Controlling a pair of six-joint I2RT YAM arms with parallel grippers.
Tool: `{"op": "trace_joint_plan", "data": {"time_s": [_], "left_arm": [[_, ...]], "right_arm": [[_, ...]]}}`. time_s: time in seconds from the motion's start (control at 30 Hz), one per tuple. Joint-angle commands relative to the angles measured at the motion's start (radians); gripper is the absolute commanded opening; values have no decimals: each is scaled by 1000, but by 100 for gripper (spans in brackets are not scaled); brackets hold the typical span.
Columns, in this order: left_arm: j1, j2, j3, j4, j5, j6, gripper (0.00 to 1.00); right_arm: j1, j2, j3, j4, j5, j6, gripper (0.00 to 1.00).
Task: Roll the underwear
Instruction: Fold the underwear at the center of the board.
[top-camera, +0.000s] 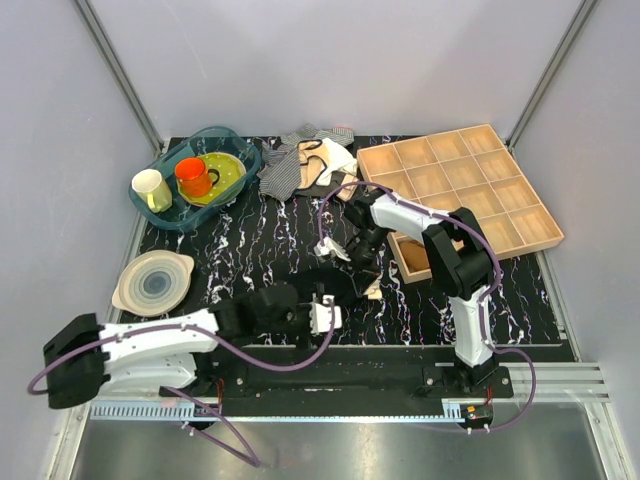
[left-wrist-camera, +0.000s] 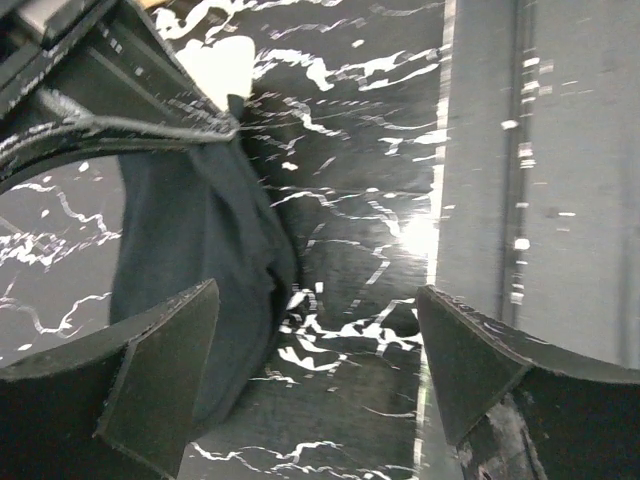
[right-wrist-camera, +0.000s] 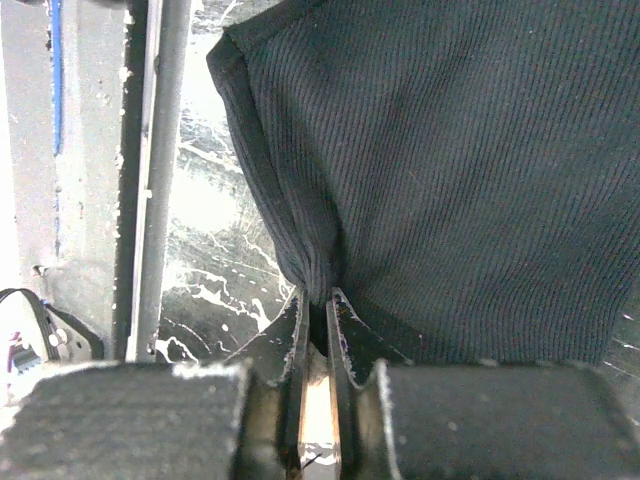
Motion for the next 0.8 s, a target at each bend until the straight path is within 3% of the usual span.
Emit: {"op": "trace_joint_plan", "data": {"time_s": [0.0, 0.23, 0.5, 0.57, 0.67, 0.7, 0.77], "left_arm": [[-4, 124, -5, 248, -204, 95, 87], [-4, 307, 23, 376, -239, 143, 86], [-4, 445, 87, 359, -282, 123, 63], [-4, 457, 95, 342, -273, 119, 56], [-5, 454, 99, 319, -244, 102, 33], [-5, 453, 99, 311, -236, 100, 19], [-4, 451, 101, 288, -218, 86, 10]], "right_arm": [[-15, 14, 53, -93, -61, -33, 9], [-23, 22, 64, -92, -81, -29, 9], [-27, 37, 67, -93, -87, -20, 9], [-29, 40, 67, -92, -92, -18, 9], [-30, 41, 61, -87, -92, -15, 9], [-32, 43, 60, -85, -92, -12, 9], [-33, 40, 57, -84, -94, -9, 9]]}}
